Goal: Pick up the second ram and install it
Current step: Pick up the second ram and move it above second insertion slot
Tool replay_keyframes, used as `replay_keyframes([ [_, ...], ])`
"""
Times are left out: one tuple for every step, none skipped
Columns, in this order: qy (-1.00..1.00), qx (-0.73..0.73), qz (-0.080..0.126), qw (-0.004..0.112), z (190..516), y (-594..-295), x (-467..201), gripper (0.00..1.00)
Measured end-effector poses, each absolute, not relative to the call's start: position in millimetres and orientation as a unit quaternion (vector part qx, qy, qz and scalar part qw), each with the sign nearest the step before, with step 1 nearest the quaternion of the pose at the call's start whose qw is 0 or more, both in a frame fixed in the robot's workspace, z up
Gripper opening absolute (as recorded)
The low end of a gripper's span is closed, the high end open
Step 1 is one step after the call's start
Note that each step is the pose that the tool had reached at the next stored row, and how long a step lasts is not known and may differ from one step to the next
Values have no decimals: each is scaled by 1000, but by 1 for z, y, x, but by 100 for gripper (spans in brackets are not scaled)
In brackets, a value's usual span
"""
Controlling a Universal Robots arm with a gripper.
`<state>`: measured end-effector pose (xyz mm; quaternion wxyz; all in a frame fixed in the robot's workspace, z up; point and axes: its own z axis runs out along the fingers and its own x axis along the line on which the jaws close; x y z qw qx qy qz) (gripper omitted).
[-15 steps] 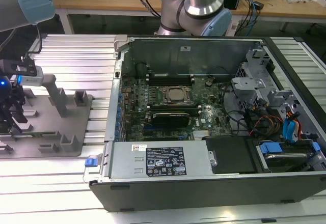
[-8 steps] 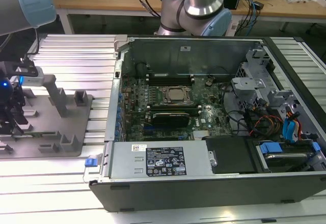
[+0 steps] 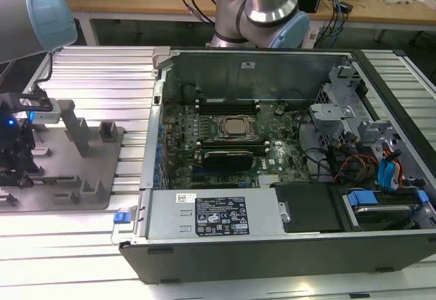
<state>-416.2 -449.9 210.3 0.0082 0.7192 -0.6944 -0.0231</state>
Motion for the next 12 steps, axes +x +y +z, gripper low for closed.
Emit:
replay_keyframes([
  [-694,719,-23,9,210,-450,-416,34],
  [-694,719,-23,9,210,-450,-416,34],
  [-694,719,-23,9,210,-450,-416,34],
  [-694,719,-23,9,210,-450,-416,34],
  [-694,719,-23,9,210,-450,-416,34],
  [-694,719,-23,9,208,-450,-416,34],
  [-694,719,-23,9,208,-450,-416,34],
  [-694,719,-23,9,208,-450,-416,34],
  [-694,719,-23,9,208,-450,-416,34],
  [-694,719,-23,9,208,-450,-416,34],
  [-694,719,-23,9,208,-450,-416,34],
  [-694,719,-23,9,208,-450,-416,33],
])
